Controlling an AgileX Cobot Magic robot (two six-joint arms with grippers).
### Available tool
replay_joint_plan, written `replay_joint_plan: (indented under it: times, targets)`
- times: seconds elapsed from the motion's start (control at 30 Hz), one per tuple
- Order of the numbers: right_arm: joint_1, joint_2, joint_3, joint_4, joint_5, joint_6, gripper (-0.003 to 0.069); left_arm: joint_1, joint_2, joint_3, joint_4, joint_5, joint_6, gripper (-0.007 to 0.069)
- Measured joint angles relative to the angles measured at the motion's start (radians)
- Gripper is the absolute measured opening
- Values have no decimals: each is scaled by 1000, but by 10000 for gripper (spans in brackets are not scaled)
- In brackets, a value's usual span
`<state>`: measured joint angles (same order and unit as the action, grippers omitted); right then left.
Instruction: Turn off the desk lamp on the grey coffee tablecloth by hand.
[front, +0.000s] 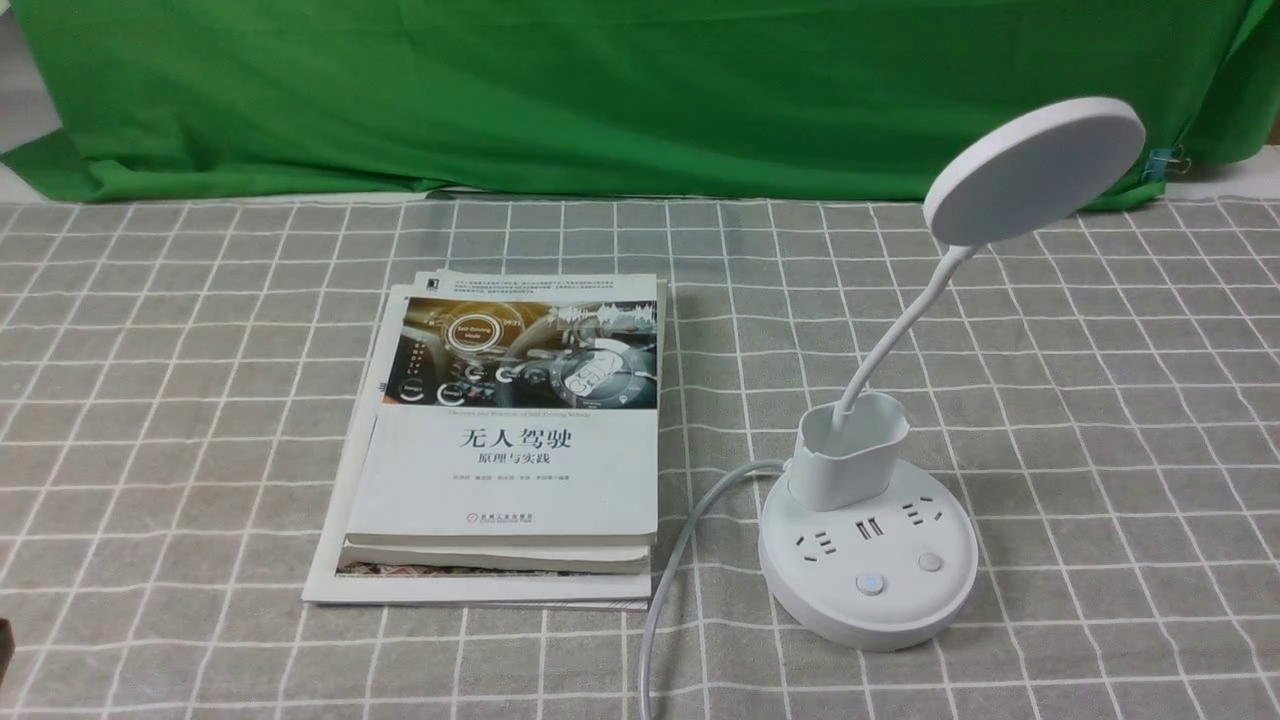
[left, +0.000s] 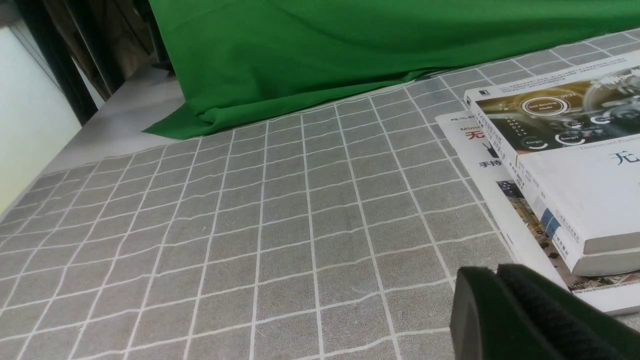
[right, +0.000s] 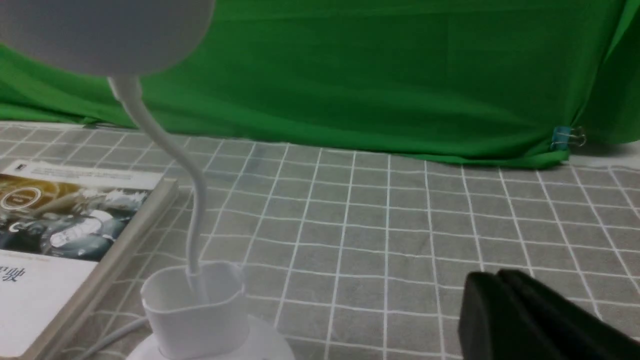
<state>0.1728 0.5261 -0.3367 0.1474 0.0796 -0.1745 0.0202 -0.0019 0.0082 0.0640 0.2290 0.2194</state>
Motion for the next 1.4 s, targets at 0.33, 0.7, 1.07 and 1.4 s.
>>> replay_joint_plan:
  times: [0.33,0.7,1.07,1.4]
  targets:
    - [0,-175,216,-1,-58,-1,36,0,0,0,0,0,0,19]
    - [-21,-220,330,-1,-57,0,40,0,0,0,0,0,-1,19]
    - [-104,-495,344,-2,4,0,49,0,0,0,0,2,-1,19]
    - [-138,-525,344,-2,-56,1,50,0,3,0,-1,5,-1,19]
